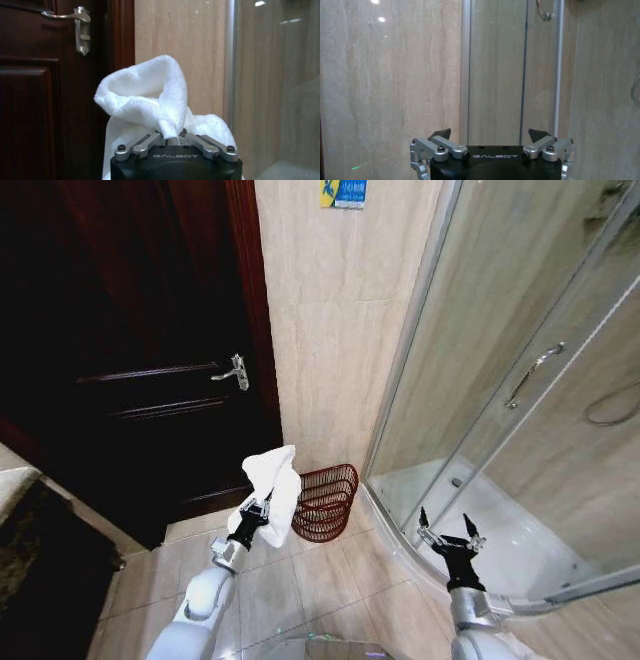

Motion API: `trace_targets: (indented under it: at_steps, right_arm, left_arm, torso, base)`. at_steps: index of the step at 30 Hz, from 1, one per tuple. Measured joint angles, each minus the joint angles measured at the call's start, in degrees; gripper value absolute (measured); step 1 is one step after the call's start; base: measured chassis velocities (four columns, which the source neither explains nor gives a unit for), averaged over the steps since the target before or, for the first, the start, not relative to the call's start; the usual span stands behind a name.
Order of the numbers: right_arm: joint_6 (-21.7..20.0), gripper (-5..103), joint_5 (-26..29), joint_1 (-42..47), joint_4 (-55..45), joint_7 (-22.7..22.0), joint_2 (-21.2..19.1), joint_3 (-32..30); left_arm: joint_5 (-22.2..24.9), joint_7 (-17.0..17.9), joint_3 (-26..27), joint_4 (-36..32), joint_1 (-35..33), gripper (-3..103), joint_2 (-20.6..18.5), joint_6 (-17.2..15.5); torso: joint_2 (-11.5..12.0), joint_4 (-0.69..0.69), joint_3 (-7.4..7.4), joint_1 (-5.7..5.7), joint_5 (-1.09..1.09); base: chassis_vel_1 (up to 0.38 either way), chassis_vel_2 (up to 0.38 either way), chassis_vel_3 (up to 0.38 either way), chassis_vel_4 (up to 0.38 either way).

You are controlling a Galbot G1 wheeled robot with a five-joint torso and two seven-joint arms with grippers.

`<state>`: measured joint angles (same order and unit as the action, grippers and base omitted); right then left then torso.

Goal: Discard the used towel into the hamper.

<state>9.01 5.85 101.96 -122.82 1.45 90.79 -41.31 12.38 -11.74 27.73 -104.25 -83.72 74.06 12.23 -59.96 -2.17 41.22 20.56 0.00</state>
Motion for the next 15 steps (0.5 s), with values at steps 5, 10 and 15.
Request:
trace_targets:
  at_steps: [5,10,15]
  right_arm:
    - [0.0,100,-0.5,-0.2,0.1,0.2,0.6,0.6]
    - [-0.9,100,-1.2,-0.2,0.3,0.2,0.7,0.9]
    - [-1.0,100,-1.3,-0.3,0.3,0.3,0.5,0.9]
  left_arm:
    - [0.0,-0.6,-0.2,1.0,0.9,8,-0.1,0.5]
    - [0.0,-0.7,-0.2,1.5,1.5,8,0.4,0.7]
    - [0.1,-0.7,-0.2,1.8,1.9,8,0.5,0.8]
  torso:
    - [1.1,0.02,-0.60,-0.49,0.00]
    - [2.6,0.00,-1.46,-1.16,0.00]
    - [4.1,0.00,-2.25,-1.84,0.00]
  base:
    - [0.000,0.000,0.000,0.000]
    - [0.000,0.000,0.000,0.000]
    - [0.000,0.000,0.000,0.000]
